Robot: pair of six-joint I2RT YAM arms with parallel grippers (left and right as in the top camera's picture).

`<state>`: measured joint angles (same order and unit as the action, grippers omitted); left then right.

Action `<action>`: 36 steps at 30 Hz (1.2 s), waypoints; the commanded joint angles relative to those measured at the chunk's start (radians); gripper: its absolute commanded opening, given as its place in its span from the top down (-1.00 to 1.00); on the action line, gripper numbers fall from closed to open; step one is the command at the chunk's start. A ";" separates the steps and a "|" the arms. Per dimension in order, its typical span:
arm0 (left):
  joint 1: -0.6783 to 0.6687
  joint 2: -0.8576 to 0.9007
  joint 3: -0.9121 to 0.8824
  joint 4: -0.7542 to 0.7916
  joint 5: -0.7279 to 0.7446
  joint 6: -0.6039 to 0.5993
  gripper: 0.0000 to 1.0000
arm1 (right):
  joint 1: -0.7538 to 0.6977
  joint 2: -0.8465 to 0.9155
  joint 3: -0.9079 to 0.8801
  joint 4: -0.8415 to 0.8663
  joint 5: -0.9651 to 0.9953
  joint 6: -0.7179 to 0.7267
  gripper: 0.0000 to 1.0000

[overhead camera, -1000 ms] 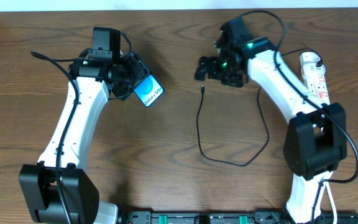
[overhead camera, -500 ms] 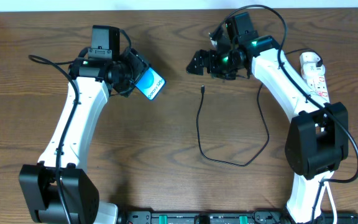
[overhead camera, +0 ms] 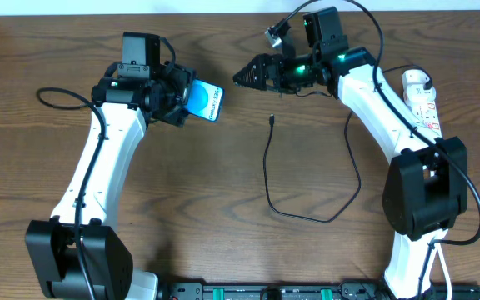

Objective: Plug charger to phone and switch on socket

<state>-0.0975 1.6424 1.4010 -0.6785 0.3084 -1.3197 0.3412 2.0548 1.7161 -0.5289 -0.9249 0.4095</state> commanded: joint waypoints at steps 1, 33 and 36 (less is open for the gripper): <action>0.002 -0.016 0.006 0.007 -0.003 -0.171 -0.10 | -0.001 0.004 0.021 0.006 -0.053 -0.003 -0.93; 0.002 -0.016 0.006 0.015 0.146 -0.249 -0.10 | 0.253 0.008 0.021 0.137 0.332 0.032 0.28; 0.002 -0.016 0.006 0.015 0.152 -0.249 -0.10 | 0.253 0.011 0.021 0.137 0.332 0.032 0.39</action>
<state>-0.0975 1.6424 1.4010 -0.6708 0.4271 -1.5677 0.5907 2.0548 1.7164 -0.3943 -0.6098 0.4408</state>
